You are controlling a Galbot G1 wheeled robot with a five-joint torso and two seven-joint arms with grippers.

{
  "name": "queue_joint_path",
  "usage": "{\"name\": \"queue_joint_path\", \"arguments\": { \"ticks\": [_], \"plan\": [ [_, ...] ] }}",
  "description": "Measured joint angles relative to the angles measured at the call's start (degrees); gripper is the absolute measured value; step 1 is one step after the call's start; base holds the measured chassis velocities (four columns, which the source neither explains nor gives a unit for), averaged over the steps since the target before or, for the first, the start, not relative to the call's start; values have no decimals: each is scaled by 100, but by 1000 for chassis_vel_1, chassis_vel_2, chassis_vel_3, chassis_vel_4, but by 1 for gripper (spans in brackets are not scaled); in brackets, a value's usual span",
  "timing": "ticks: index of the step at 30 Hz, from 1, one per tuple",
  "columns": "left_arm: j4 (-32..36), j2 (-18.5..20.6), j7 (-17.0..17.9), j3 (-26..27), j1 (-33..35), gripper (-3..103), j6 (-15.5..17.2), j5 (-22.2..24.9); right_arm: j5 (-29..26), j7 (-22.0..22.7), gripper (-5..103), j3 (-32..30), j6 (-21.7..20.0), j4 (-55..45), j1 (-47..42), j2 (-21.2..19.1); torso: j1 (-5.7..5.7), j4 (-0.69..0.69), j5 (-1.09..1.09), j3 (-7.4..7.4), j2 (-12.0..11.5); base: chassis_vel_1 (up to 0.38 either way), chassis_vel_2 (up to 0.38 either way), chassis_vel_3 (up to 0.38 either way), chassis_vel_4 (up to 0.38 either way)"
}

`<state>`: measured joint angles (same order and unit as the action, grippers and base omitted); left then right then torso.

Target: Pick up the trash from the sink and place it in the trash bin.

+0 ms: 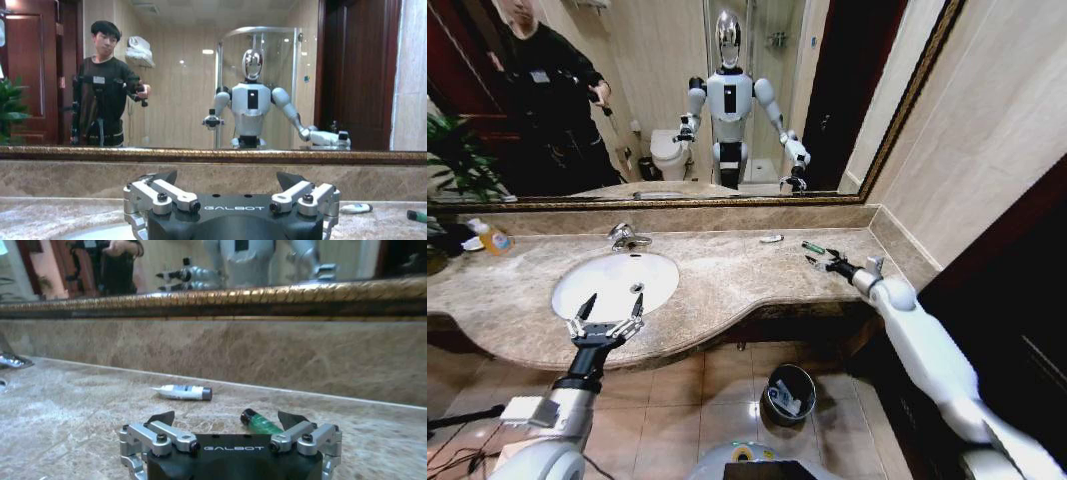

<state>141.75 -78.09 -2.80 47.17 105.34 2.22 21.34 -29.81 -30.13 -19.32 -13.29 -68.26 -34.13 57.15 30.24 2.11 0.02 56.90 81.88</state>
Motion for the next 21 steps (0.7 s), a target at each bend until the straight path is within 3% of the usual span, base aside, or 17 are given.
{"name": "queue_joint_path", "arguments": {
  "ticks": [3,6,8,21],
  "plan": [
    [0,0,0,0,0,100,0,0,171,-305,100,147,97,562,372,137,0,0,-3,0,0,0,0,0,0],
    [0,0,-2,0,0,100,0,0,690,-783,100,207,363,1351,893,337,0,0,-3,1,0,0,0,0,0],
    [0,0,0,0,0,100,0,0,818,-850,100,208,425,1538,1043,391,0,0,-1,0,0,0,0,0,0],
    [0,0,0,0,0,100,0,0,1122,-672,99,296,271,1810,1255,504,-1,0,-2,0,0,0,0,0,0]
  ]
}}
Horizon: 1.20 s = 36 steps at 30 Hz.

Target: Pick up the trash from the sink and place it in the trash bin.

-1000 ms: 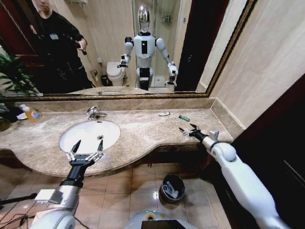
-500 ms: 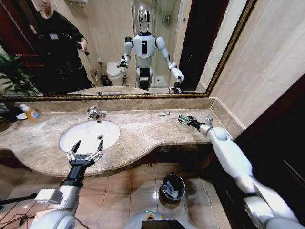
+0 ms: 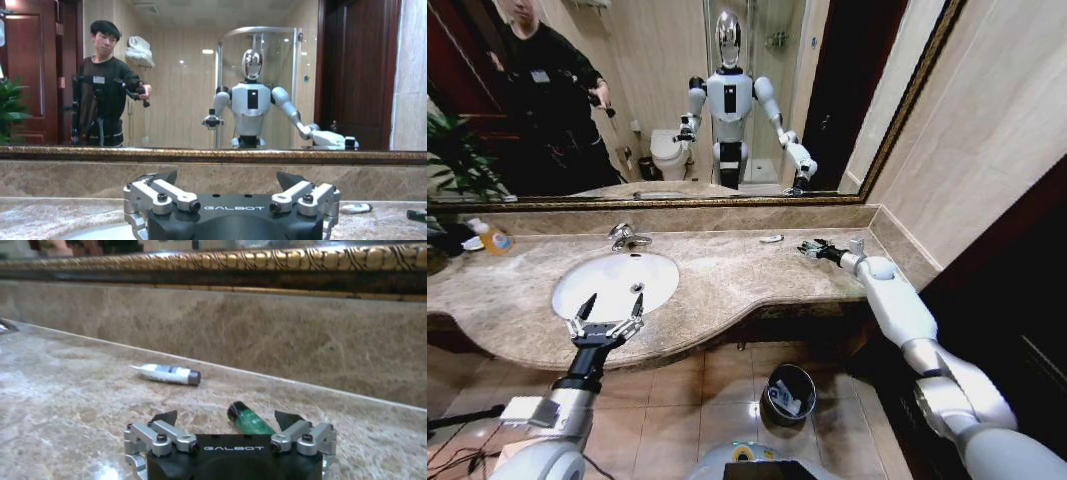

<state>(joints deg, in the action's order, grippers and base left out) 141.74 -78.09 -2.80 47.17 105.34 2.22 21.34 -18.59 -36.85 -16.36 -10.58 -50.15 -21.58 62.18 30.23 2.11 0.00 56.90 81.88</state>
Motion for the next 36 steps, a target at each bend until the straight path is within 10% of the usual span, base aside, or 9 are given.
{"name": "queue_joint_path", "arguments": {
  "ticks": [24,36],
  "plan": [
    [0,0,0,0,0,100,0,0,45,386,14,-139,-108,-133,-286,-29,0,-1,1,-1,1,0,0,0,0],
    [0,0,0,0,0,100,0,0,-834,1305,10,-231,-364,-1696,-928,-289,0,1,1,0,1,0,0,0,0]
  ]
}}
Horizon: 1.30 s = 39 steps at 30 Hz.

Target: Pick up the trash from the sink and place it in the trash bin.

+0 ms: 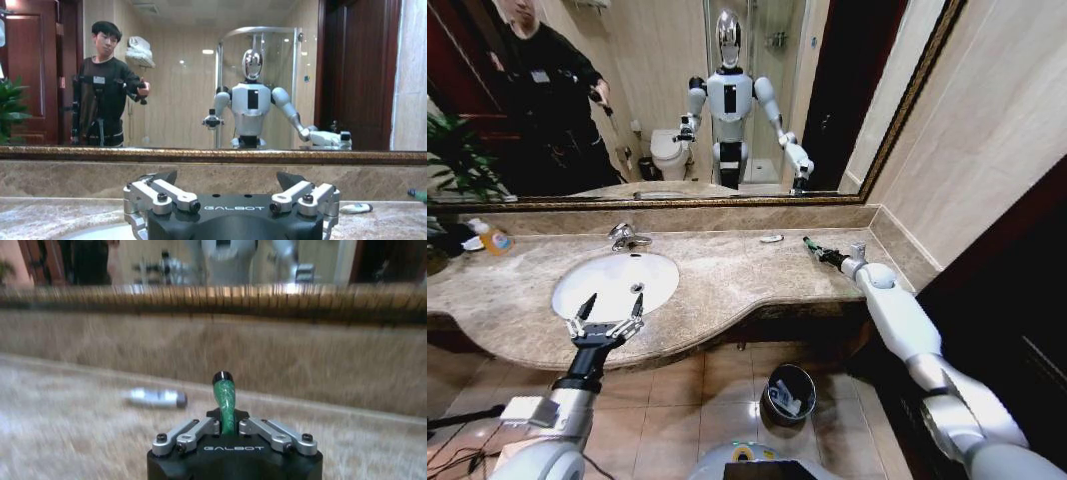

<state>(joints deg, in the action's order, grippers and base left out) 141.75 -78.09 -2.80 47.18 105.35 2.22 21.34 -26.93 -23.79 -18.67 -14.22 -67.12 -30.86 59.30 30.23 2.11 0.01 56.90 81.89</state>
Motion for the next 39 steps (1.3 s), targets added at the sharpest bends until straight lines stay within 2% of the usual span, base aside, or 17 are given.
{"name": "queue_joint_path", "arguments": {
  "ticks": [3,5,8,14,17,21,22,25,29,31,32,34,39],
  "plan": [
    [0,0,0,0,0,100,0,0,-373,351,10,-112,-94,-774,-353,-215,0,0,0,0,0,0,0,0,0],
    [0,0,0,0,0,100,0,0,-434,417,10,-147,-111,-947,-443,-276,0,0,-1,0,0,0,0,0,0],
    [0,0,-1,0,0,100,0,0,-811,840,10,-405,-188,-1974,-1049,-603,0,0,0,0,0,0,0,0,0],
    [0,1,-1,0,0,100,0,0,-1018,1217,10,-776,-215,-2905,-1927,-775,0,0,-1,-1,0,0,0,0,0],
    [0,0,0,0,-1,100,0,0,-1047,1376,10,-1170,-214,-3597,-2723,-766,0,-2,-1,-1,0,0,0,0,0],
    [0,0,0,0,0,100,0,0,-1006,1332,10,-1573,-196,-4269,-3610,-641,0,1,2,-1,0,0,0,0,0],
    [0,0,0,0,0,100,0,0,-1006,1332,10,-1573,-196,-4269,-3610,-641,0,1,2,-1,0,0,0,0,0],
    [0,0,0,0,-1,100,0,0,-866,1190,10,-1863,-103,-4605,-4407,-419,0,-1,-1,-1,0,0,0,0,0],
    [0,1,-1,-1,0,100,0,0,-725,993,10,-2037,-12,-4813,-4956,-164,-1,-1,-1,-1,0,0,0,0,0],
    [0,0,0,0,0,100,0,0,-553,612,10,-2182,218,-4944,-5497,126,-1,-1,1,-1,1,0,0,0,0],
    [0,0,0,0,0,100,0,0,-553,612,10,-2182,218,-4944,-5497,126,-1,-1,1,-1,1,0,0,0,0],
    [0,0,0,0,0,100,0,0,-162,183,10,-2191,752,-4853,-6020,501,-1,-1,1,-1,1,0,0,0,0],
    [0,0,0,0,0,100,0,0,245,117,10,-2024,1125,-4625,-6313,828,-1,-1,0,-1,0,0,0,0,0]
  ]
}}
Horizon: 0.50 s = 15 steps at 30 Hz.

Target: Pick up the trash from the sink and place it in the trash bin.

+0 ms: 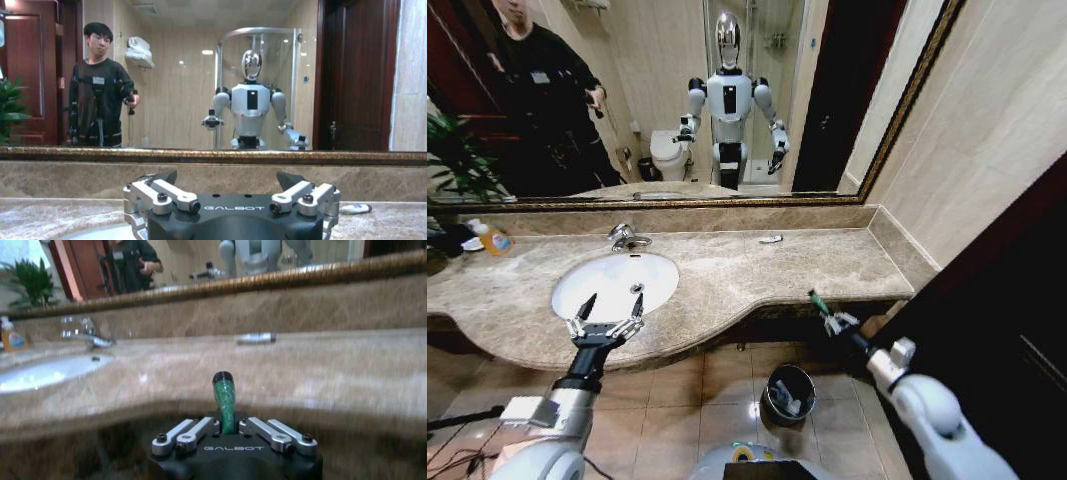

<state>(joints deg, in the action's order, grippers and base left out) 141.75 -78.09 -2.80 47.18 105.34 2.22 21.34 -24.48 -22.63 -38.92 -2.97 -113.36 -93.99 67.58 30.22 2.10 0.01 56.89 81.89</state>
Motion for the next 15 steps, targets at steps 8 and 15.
{"name": "queue_joint_path", "arguments": {
  "ticks": [8,15],
  "plan": [
    [0,0,0,0,0,100,0,0,1056,-95,10,361,564,992,4,668,1,0,-1,0,0,0,0,0,0],
    [0,0,0,0,0,100,0,0,1596,-120,10,422,933,2119,249,1125,1,0,0,1,0,0,0,0,0]
  ]
}}
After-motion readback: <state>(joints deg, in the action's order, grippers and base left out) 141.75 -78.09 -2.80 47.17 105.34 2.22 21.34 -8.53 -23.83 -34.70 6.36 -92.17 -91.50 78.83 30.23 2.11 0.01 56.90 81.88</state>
